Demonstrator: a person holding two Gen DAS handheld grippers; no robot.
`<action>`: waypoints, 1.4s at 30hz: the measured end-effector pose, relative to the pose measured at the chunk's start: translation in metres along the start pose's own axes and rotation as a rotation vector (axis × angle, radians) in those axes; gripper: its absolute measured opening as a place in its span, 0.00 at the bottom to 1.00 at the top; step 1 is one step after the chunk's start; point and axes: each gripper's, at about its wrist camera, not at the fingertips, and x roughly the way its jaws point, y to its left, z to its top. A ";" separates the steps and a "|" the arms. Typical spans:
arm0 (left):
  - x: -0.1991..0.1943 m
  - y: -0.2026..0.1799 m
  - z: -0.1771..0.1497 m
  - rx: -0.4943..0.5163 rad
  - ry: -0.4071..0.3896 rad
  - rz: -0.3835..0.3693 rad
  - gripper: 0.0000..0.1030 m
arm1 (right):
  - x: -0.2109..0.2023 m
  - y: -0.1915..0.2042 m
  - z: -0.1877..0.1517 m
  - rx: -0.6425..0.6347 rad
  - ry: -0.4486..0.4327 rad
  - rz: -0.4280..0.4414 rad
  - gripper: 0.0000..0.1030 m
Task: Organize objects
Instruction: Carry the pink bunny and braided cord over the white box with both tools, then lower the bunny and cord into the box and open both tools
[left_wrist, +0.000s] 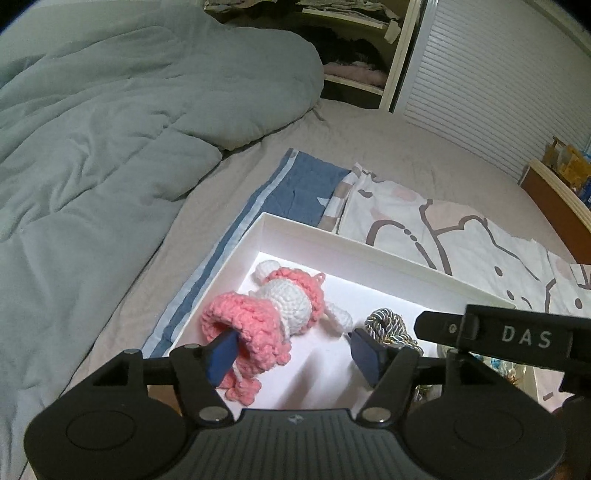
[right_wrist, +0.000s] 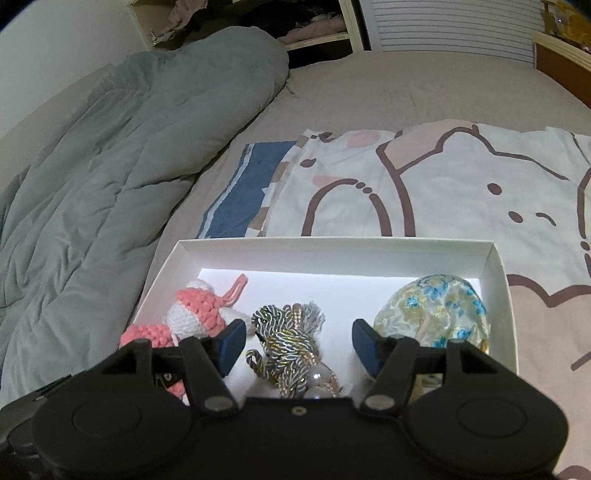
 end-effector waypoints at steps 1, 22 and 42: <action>-0.001 0.000 0.000 -0.001 -0.001 0.002 0.66 | -0.002 0.000 0.001 -0.001 -0.002 0.004 0.63; -0.038 -0.025 -0.002 0.079 -0.064 0.083 1.00 | -0.058 -0.010 0.004 -0.134 -0.110 0.023 0.89; -0.096 -0.034 -0.019 0.041 -0.110 0.014 1.00 | -0.129 -0.060 -0.012 -0.196 -0.200 -0.006 1.00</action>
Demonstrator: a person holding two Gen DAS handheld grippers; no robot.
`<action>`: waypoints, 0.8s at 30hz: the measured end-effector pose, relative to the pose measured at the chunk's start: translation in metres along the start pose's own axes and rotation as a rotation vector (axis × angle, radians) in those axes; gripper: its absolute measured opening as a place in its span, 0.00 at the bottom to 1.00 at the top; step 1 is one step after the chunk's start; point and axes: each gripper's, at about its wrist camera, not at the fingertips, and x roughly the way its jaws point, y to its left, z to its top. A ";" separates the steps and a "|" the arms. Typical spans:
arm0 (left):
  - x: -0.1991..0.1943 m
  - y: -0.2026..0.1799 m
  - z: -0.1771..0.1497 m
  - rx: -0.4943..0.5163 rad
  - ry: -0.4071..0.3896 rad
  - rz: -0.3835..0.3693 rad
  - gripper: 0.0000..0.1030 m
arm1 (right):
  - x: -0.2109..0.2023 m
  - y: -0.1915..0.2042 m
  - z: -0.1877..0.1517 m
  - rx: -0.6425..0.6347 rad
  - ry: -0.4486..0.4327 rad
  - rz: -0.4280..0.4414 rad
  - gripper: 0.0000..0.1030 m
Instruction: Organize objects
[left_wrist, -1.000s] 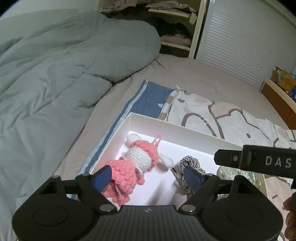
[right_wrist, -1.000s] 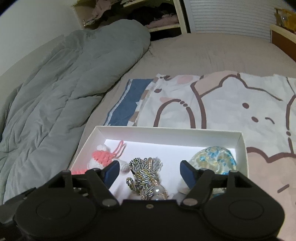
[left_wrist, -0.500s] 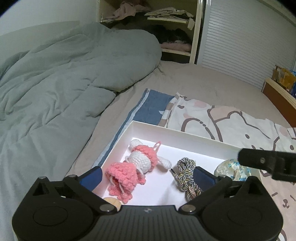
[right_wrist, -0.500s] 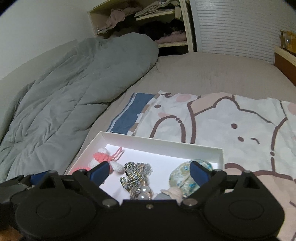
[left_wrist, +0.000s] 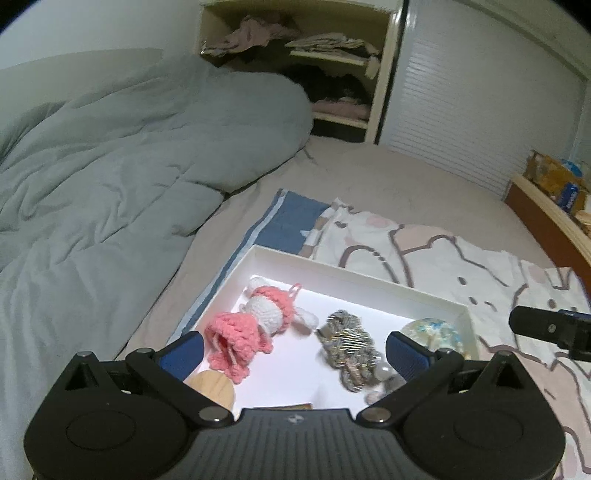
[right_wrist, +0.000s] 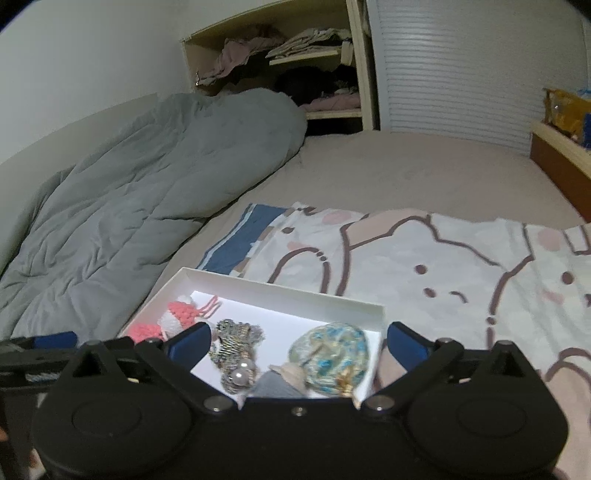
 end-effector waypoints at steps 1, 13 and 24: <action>-0.005 -0.002 0.000 0.004 -0.005 -0.007 1.00 | -0.004 -0.003 -0.001 -0.002 -0.003 -0.003 1.00; -0.059 -0.047 -0.013 0.133 -0.043 0.004 1.00 | -0.057 -0.030 -0.016 -0.042 -0.032 -0.027 1.00; -0.098 -0.072 -0.029 0.159 -0.062 0.043 1.00 | -0.098 -0.041 -0.035 -0.100 -0.045 -0.022 1.00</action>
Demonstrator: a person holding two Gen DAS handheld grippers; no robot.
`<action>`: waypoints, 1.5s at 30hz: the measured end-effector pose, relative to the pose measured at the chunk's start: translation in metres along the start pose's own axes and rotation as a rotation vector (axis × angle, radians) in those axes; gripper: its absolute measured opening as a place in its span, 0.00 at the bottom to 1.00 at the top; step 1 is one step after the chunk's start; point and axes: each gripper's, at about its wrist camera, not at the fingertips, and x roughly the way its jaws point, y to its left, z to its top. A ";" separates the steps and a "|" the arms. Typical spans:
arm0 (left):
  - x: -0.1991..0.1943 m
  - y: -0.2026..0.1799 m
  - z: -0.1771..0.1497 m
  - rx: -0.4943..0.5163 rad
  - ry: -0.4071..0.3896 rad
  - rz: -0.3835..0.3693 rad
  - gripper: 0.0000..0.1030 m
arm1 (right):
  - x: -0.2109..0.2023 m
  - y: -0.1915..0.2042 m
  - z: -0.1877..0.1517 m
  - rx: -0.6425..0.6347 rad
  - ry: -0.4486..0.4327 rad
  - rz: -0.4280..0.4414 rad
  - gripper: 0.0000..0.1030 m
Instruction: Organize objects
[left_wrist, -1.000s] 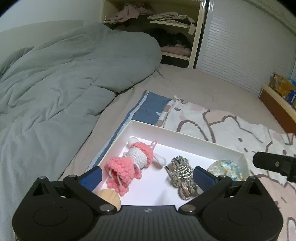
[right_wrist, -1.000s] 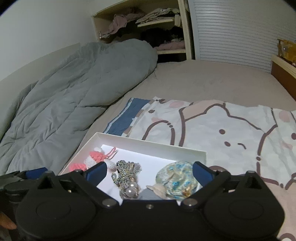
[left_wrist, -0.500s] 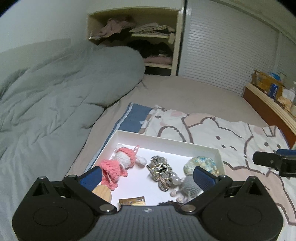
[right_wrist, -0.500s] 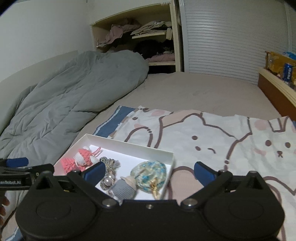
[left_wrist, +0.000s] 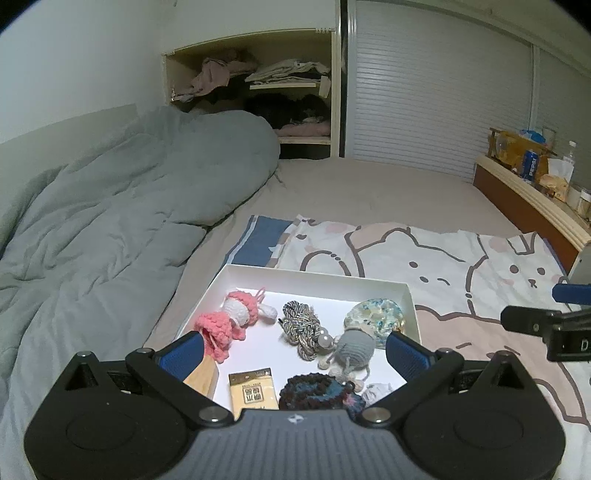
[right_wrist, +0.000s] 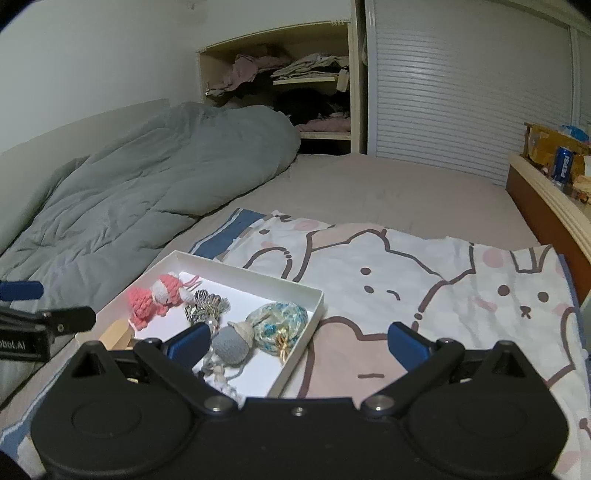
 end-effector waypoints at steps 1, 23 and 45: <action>-0.002 -0.002 -0.001 0.002 0.002 0.003 1.00 | -0.003 -0.001 -0.002 -0.002 0.001 0.001 1.00; -0.013 -0.020 -0.054 -0.073 0.077 0.012 1.00 | -0.027 -0.014 -0.044 -0.046 0.025 -0.006 1.00; -0.016 -0.026 -0.057 -0.060 0.081 0.033 1.00 | -0.023 -0.015 -0.051 -0.046 0.042 0.006 1.00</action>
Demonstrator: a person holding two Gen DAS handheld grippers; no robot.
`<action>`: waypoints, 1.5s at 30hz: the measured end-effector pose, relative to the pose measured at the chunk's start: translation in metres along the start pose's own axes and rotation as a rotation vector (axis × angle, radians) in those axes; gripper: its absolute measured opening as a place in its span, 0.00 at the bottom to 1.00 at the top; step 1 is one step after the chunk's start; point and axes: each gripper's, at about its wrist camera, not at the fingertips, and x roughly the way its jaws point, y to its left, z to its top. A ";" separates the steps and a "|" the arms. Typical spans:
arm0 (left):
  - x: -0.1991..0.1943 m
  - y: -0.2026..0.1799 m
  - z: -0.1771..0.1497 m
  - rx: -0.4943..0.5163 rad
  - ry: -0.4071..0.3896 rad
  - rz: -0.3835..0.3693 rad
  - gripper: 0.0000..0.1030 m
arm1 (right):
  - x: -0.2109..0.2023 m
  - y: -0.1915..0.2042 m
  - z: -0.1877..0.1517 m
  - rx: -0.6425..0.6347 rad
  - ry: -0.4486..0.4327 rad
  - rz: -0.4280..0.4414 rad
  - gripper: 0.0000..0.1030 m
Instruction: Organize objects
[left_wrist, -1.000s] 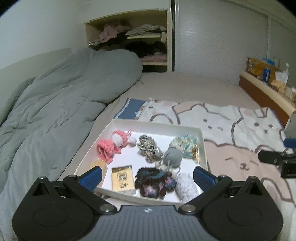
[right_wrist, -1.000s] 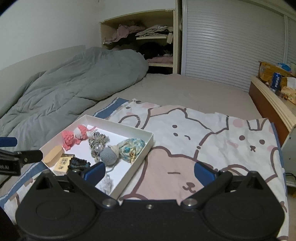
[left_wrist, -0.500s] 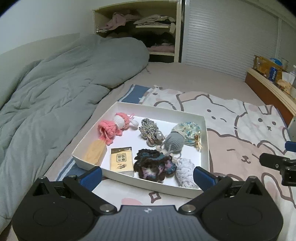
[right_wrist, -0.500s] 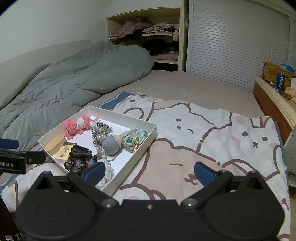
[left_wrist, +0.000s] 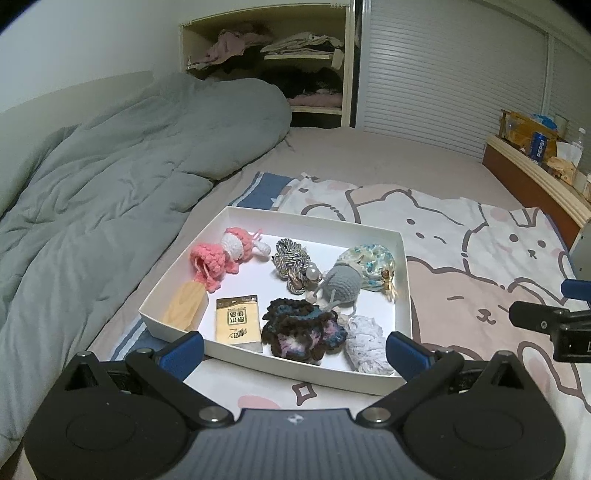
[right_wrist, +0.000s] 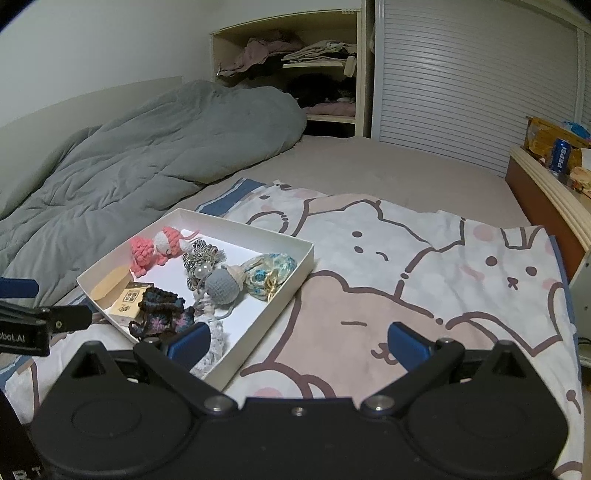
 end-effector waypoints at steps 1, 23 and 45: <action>0.000 0.000 0.000 -0.002 0.000 -0.001 1.00 | 0.000 0.000 0.000 0.000 0.001 0.000 1.00; 0.002 -0.002 -0.002 0.004 0.011 -0.005 1.00 | -0.002 0.002 -0.001 0.008 0.010 0.013 1.00; 0.002 -0.003 -0.003 0.009 0.014 -0.009 1.00 | -0.003 0.001 0.000 -0.004 0.010 0.011 1.00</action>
